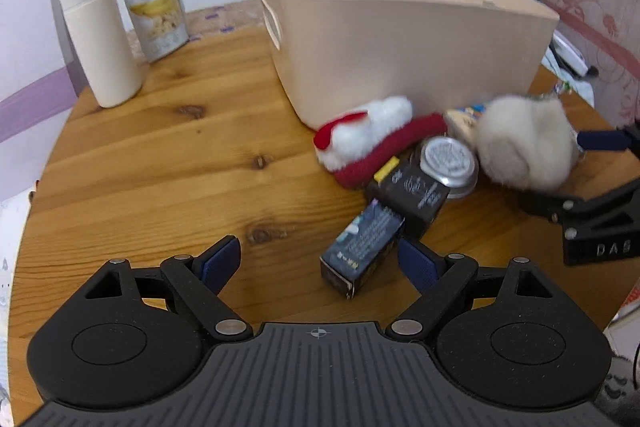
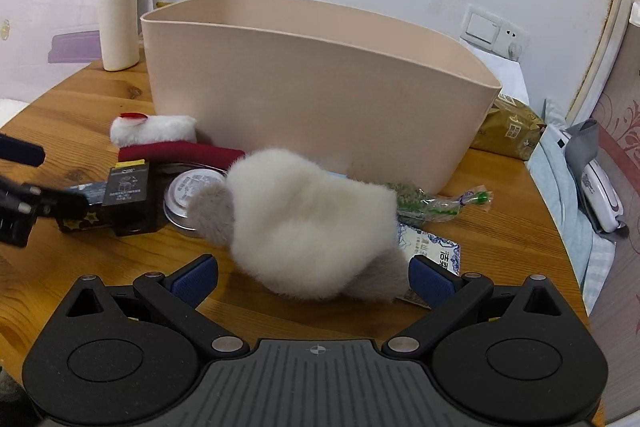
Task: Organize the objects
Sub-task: 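Grasp the dark blue box with the left tool while the right tool grasps the white plush, then lift both items over the beige bin and open both tools to drop them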
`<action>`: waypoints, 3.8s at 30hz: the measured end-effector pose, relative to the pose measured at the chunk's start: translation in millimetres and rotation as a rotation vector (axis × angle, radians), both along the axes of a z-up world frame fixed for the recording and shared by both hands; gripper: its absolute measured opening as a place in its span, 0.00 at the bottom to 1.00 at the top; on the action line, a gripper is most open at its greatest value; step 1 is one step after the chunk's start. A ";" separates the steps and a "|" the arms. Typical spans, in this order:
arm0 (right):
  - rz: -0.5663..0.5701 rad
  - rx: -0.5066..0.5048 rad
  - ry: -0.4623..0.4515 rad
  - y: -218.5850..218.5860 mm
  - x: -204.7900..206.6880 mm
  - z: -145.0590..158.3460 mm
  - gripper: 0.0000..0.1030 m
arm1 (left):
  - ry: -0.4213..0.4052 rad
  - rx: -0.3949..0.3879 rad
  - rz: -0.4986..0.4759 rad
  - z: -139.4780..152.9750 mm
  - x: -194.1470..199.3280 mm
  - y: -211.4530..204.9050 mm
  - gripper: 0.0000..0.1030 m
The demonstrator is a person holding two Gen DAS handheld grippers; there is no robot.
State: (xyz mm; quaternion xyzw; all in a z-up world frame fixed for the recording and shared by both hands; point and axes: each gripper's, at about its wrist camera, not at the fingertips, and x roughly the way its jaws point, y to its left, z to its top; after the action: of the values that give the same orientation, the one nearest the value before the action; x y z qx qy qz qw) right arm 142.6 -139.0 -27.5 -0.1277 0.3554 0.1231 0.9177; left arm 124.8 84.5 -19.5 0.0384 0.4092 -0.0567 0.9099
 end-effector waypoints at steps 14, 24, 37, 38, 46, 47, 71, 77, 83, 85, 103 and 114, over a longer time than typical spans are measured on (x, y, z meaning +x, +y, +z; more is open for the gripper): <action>-0.031 -0.028 0.007 10.0 18.3 -8.3 0.98 | -0.017 -0.019 -0.052 -6.8 16.6 -5.7 0.46; -0.015 -0.017 -0.027 9.6 17.8 -3.5 0.51 | -0.008 -0.026 -0.046 -2.8 10.5 -8.7 0.22; -0.003 0.064 -0.024 -8.1 5.6 9.5 0.23 | -0.049 -0.036 -0.035 15.1 -6.3 -11.1 0.22; -0.005 0.065 -0.025 -9.4 4.7 10.7 0.22 | -0.056 -0.034 -0.034 17.2 -7.0 -11.6 0.22; -0.014 0.114 -0.045 -21.5 -1.1 26.3 0.22 | -0.114 -0.031 -0.036 38.5 -11.3 -17.5 0.22; -0.016 0.120 -0.050 -23.4 -1.3 29.0 0.22 | -0.120 -0.031 -0.037 41.2 -11.3 -18.1 0.22; -0.078 0.177 -0.203 -62.8 29.0 91.3 0.22 | -0.318 -0.034 -0.047 114.7 41.8 -30.9 0.22; -0.082 0.183 -0.228 -65.1 45.9 101.1 0.22 | -0.335 -0.034 -0.040 120.9 69.0 -34.7 0.22; -0.074 0.178 -0.240 -60.8 66.1 106.4 0.22 | -0.312 -0.047 -0.041 114.6 98.4 -40.5 0.22; -0.075 0.179 -0.239 -58.9 73.2 106.4 0.22 | -0.303 -0.044 -0.040 110.1 107.9 -43.6 0.22; -0.041 0.112 -0.144 -31.3 127.9 78.4 0.23 | -0.207 -0.009 -0.063 72.5 159.3 -51.9 0.22; -0.031 0.079 -0.057 -27.2 138.4 63.1 0.27 | -0.151 0.006 -0.060 56.5 165.4 -56.6 0.22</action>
State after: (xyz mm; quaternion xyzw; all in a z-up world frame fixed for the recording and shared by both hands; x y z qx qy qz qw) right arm 281.0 -166.2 35.5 -0.0893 0.3258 0.1191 0.9336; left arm 290.2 27.9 37.1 0.0574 0.3383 -0.0799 0.9359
